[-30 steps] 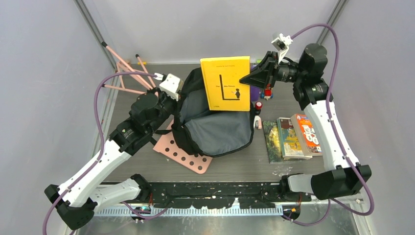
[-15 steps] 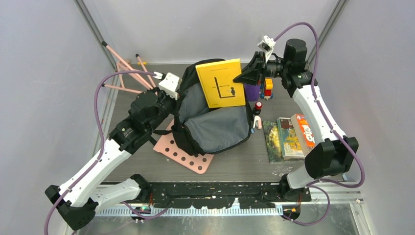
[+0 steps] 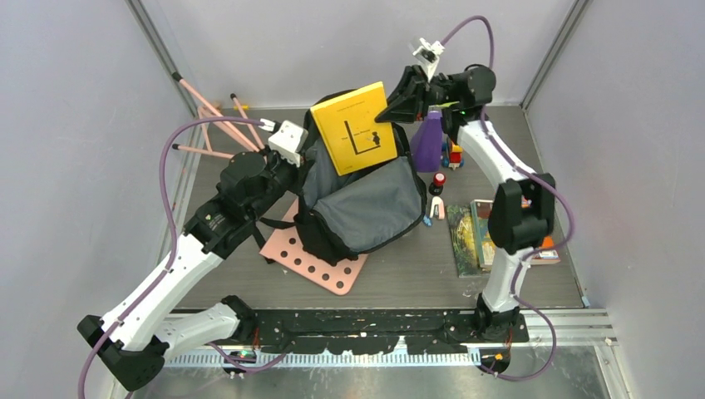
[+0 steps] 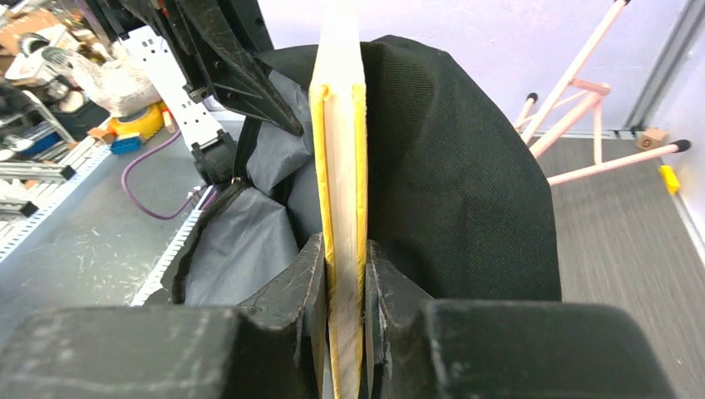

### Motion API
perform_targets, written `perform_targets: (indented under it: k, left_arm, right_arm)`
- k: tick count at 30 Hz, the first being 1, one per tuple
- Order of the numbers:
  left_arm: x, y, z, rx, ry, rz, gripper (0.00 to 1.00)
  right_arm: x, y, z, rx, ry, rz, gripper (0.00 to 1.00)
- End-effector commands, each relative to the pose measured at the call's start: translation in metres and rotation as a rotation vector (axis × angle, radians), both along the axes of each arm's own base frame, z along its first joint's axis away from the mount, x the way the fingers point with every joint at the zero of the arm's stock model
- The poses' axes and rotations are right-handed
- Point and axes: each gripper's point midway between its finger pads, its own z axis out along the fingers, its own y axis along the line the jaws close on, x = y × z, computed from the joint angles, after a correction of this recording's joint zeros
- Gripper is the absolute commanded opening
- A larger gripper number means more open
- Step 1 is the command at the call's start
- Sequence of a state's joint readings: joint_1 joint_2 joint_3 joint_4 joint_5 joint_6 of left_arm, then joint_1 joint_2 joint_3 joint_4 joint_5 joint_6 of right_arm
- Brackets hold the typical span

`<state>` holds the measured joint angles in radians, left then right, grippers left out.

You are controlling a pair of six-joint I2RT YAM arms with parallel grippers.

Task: Pack the student bag
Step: Place the book in the student bag.

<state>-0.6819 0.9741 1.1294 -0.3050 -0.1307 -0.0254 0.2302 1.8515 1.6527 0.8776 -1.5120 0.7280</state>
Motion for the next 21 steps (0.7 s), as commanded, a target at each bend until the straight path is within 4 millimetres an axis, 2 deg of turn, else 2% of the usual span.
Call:
perform_targets:
  k: [1, 6, 10, 13, 16, 17, 18, 19, 20, 21]
  left_arm:
    - [-0.009, -0.007, 0.019, -0.045, -0.022, -0.059, 0.0]
    - [-0.007, -0.005, 0.019, -0.039, -0.026, -0.045, 0.0]
    - [-0.007, -0.004, 0.019, -0.038, -0.025, -0.045, 0.0]
    - [-0.008, -0.004, 0.02, -0.039, -0.028, -0.048, 0.0]
    - [-0.009, -0.003, 0.021, -0.04, -0.032, -0.046, 0.0]
    - [-0.009, -0.003, 0.021, -0.039, -0.033, -0.045, 0.0]
    - [-0.009, -0.002, 0.022, -0.039, -0.035, -0.044, 0.0]
    - [-0.01, -0.002, 0.022, -0.04, -0.035, -0.045, 0.0]
    - [-0.009, -0.002, 0.022, -0.04, -0.035, -0.045, 0.0]
    - [-0.009, -0.002, 0.022, -0.04, -0.036, -0.045, 0.0]
  right_arm:
    - [-0.017, 0.01, 0.026, 0.025, -0.066, 0.062, 0.01]
    - [-0.014, 0.012, 0.019, 0.021, -0.049, 0.066, 0.02]
    - [-0.012, 0.012, 0.016, 0.017, -0.03, 0.065, 0.14]
    - [-0.01, 0.011, 0.015, 0.013, -0.015, 0.06, 0.3]
    - [-0.007, 0.009, 0.018, 0.015, -0.016, 0.055, 0.38]
    - [-0.007, 0.008, 0.019, 0.014, -0.012, 0.053, 0.46]
    - [-0.006, 0.008, 0.021, 0.016, -0.016, 0.052, 0.51]
    - [-0.006, 0.008, 0.022, 0.014, -0.01, 0.051, 0.62]
    - [-0.005, 0.007, 0.023, 0.013, -0.003, 0.051, 0.67]
    - [-0.004, 0.007, 0.023, 0.012, 0.001, 0.05, 0.78]
